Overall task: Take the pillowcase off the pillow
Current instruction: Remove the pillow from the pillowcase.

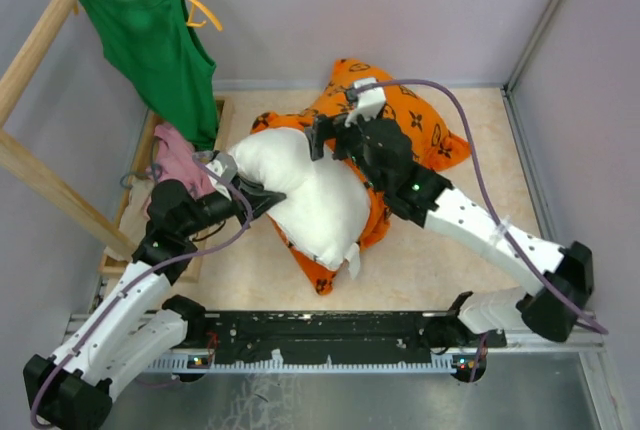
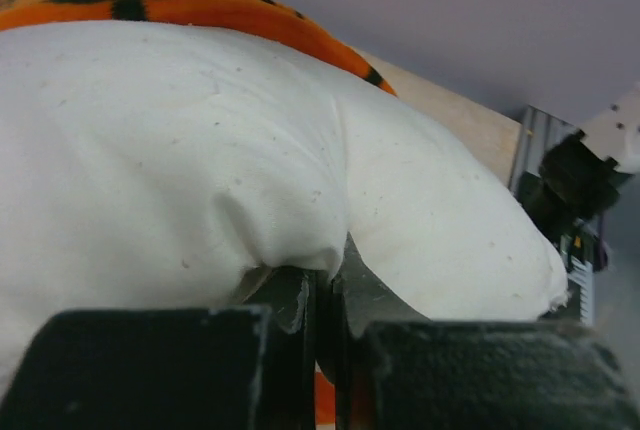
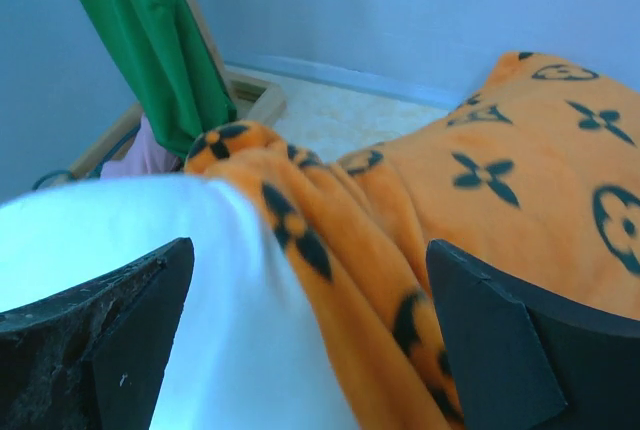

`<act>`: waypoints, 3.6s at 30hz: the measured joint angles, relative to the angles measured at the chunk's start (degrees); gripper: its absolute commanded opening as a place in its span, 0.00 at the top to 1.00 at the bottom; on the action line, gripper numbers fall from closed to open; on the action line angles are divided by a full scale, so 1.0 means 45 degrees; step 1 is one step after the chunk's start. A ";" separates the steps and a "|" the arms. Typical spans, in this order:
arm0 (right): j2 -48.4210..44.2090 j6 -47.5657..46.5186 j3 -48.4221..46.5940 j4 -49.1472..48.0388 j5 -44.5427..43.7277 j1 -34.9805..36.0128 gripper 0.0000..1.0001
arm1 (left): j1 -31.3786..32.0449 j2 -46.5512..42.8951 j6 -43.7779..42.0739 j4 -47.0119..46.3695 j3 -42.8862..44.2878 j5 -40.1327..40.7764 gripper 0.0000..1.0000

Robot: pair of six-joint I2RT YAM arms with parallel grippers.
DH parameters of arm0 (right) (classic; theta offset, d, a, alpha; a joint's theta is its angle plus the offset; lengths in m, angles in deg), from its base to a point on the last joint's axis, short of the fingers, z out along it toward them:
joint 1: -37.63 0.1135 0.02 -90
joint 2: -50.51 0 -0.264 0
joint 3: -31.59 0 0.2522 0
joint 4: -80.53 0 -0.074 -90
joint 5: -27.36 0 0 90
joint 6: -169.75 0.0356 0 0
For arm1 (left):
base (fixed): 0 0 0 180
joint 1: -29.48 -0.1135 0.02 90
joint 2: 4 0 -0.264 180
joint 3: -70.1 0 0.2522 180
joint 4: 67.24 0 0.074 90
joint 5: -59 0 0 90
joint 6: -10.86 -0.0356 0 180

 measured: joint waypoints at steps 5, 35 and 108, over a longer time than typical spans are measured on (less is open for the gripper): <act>0.2278 -0.0597 -0.2414 0.0811 0.0418 0.0000 0.01 | 0.0000 -0.0389 0.0000 -0.0189 -0.0155 -0.2511 1.00; 0.2934 0.2084 -0.0704 0.2074 0.4823 -0.4881 1.00 | 0.0151 -0.1302 0.0000 -0.0549 -0.0481 -0.3682 1.00; -0.4114 0.1195 0.6756 0.0316 0.1054 0.1749 0.01 | 0.0340 -0.1078 0.2681 0.3395 0.0884 1.1171 1.00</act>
